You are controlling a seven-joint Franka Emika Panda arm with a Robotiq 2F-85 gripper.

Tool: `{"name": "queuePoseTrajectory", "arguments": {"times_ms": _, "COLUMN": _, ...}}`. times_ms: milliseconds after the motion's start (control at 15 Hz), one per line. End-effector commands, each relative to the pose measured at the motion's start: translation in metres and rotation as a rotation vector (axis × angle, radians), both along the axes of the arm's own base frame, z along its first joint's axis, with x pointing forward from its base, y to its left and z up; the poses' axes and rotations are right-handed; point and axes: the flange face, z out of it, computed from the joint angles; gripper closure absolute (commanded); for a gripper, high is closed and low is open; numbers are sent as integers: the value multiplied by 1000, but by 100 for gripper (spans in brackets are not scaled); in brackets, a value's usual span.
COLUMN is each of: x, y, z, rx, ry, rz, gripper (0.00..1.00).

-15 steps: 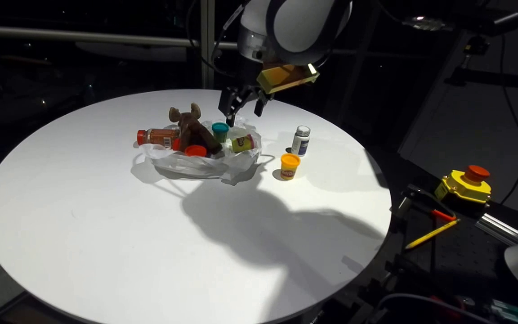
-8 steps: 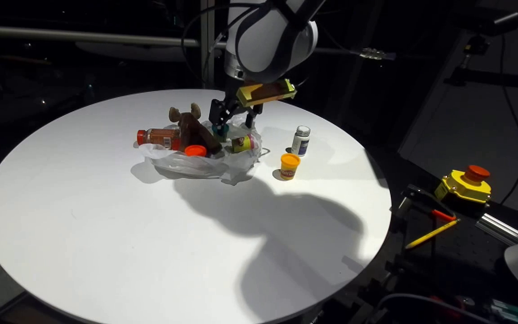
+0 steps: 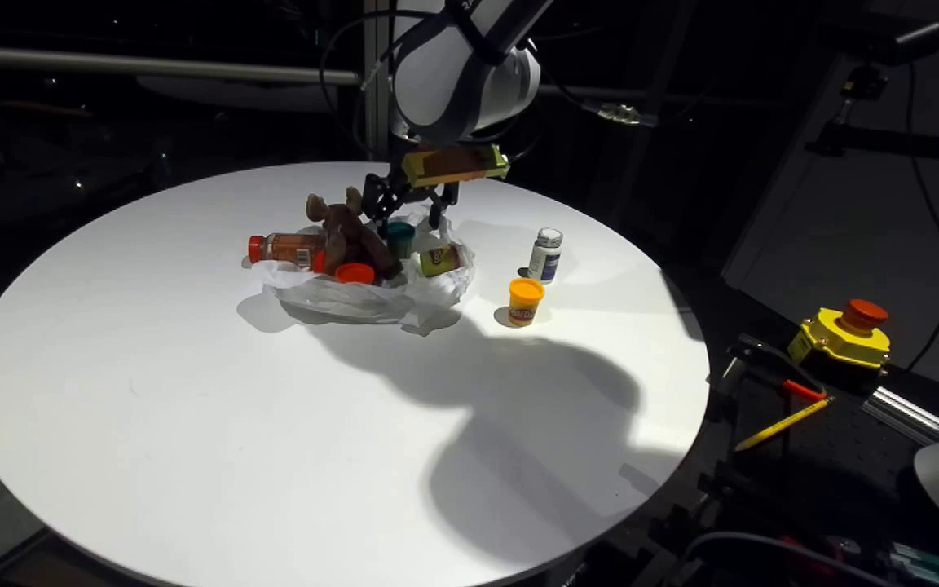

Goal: Remove the things from the plastic bag and put them on the table

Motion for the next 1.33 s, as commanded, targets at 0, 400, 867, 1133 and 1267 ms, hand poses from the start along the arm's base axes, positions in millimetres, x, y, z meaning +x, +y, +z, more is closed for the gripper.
{"name": "queuePoseTrajectory", "arguments": {"times_ms": 0, "x": 19, "y": 9, "z": 8, "rx": 25, "ry": -18, "rz": -14, "gripper": 0}}
{"name": "queuePoseTrajectory", "arguments": {"times_ms": 400, "x": 24, "y": 15, "z": 2, "rx": 22, "ry": 1, "rz": -11, "gripper": 0}}
{"name": "queuePoseTrajectory", "arguments": {"times_ms": 867, "x": 26, "y": 14, "z": -10, "rx": 13, "ry": 35, "rz": -27, "gripper": 57}}
{"name": "queuePoseTrajectory", "arguments": {"times_ms": 1133, "x": 27, "y": 9, "z": 3, "rx": 4, "ry": 13, "rz": -37, "gripper": 72}}
{"name": "queuePoseTrajectory", "arguments": {"times_ms": 1267, "x": 23, "y": 7, "z": 15, "rx": 12, "ry": 11, "rz": -40, "gripper": 72}}
